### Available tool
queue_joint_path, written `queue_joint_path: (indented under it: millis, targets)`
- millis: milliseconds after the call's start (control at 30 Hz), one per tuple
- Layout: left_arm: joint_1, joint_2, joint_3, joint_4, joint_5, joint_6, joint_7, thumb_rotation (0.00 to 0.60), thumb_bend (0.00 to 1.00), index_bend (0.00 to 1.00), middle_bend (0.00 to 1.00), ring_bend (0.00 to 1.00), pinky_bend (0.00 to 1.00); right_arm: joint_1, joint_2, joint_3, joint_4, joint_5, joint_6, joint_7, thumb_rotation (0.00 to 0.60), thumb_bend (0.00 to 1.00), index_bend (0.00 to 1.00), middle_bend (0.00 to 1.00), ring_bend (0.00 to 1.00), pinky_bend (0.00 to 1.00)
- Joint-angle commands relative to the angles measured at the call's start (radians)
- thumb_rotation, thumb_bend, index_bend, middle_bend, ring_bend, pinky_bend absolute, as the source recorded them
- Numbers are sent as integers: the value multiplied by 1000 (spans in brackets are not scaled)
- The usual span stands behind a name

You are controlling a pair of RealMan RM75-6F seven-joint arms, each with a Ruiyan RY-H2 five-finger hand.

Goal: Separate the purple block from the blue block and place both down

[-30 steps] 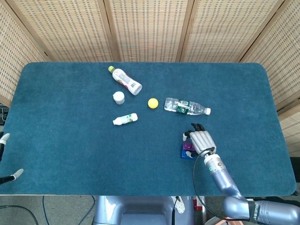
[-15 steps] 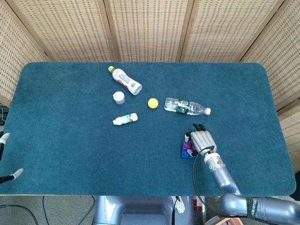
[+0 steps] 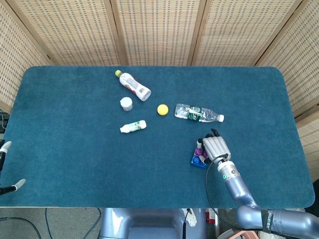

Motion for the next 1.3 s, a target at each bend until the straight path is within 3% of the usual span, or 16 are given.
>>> queue_joint_path:
  millis: [33,233,333,600,867,1067,1300]
  targets:
    - [-5,0,-2,2,-5,-8,-3,600,0,0,0,0,0,-24,4,12,2,-114,21,102,600,567,656,674,250,0]
    - [-28,0,-15,19,-21,-43,-30,600,0,0,0,0,0,-39,-3,45,25,-235,17,268,600,567,656,675,251,0]
    - [-59,0,-34,45,-28,-83,-77,600,0,0,0,0,0,-37,-23,86,41,-269,-1,398,600,567,656,674,251,0]
    - [-208,60,-74,71,8,-300,-312,600,0,0,0,0,0,7,-80,208,94,-282,-97,708,600,567,656,675,251,0]
    - [-357,68,-126,36,20,-459,-408,600,0,0,0,0,0,91,-172,291,165,-200,-163,783,600,567,656,675,250,0]
    - [-464,45,-174,-2,-70,-577,-391,600,0,0,0,0,0,144,-250,341,212,-115,-167,791,600,567,656,675,251,1]
    - [-586,2,-218,-11,-224,-713,-354,600,0,0,0,0,0,176,-309,359,245,-71,-145,773,600,567,656,676,251,0]
